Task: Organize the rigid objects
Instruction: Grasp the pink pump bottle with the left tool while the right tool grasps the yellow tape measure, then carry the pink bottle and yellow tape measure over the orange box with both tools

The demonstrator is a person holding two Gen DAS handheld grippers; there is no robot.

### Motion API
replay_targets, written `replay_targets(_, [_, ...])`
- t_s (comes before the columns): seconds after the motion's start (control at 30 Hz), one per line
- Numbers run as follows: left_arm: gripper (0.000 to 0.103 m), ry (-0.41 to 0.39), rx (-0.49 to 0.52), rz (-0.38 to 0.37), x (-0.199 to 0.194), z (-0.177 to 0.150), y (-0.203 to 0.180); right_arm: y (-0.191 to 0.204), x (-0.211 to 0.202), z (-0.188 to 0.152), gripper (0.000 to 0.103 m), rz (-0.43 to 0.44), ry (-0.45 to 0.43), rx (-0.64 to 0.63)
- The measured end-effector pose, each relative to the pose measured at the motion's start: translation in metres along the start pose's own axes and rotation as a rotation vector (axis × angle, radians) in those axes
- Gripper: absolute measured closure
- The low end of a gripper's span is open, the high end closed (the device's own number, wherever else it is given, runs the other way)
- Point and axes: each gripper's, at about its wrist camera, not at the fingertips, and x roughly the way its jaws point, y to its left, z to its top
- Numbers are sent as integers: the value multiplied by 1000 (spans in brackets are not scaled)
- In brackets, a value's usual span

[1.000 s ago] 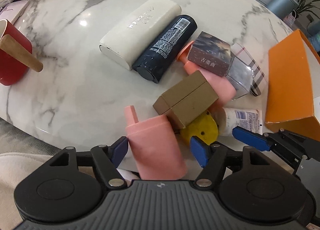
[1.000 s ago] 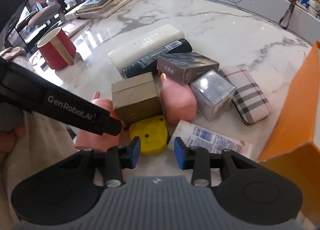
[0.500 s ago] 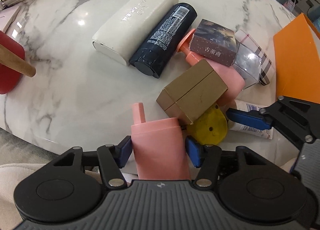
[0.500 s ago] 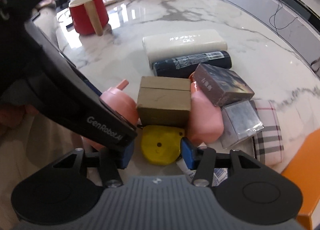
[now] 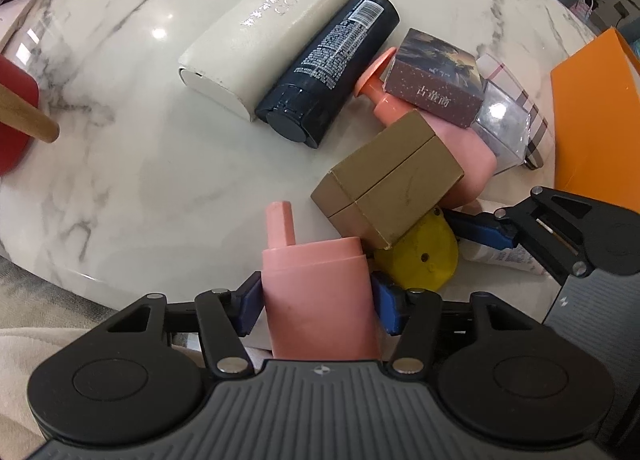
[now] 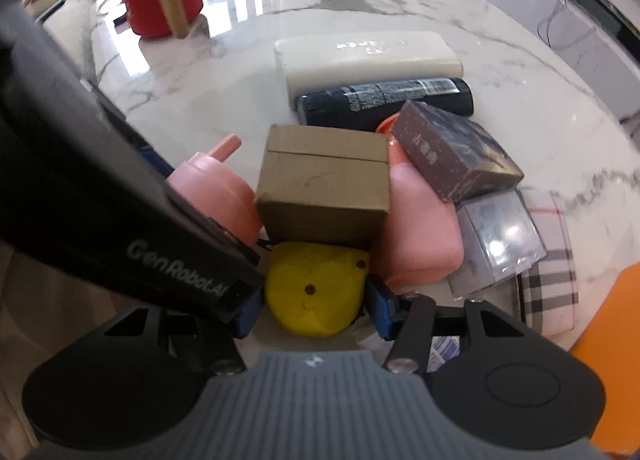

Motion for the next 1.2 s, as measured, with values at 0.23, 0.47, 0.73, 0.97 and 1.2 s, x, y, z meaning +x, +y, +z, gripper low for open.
replay_targets(0.23, [41, -74, -2, 5, -12, -7, 0, 1, -2, 0, 50, 6, -13, 19])
replay_targets(0.47, [41, -213, -11, -15, -37, -21, 4, 2, -32, -2, 50, -14, -93, -3])
replay_targets(0.73, [42, -327, 16, -52, -62, -29, -3, -14, -68, -7, 50, -92, -175, 37])
replay_targets(0.97, [41, -423, 78, -112, -97, -20, -36, -37, -112, -16, 50, -185, -268, 106])
replay_targets(1.2, [41, -488, 201, -188, -122, 0, -95, -80, -169, -42, 50, -311, -380, 263])
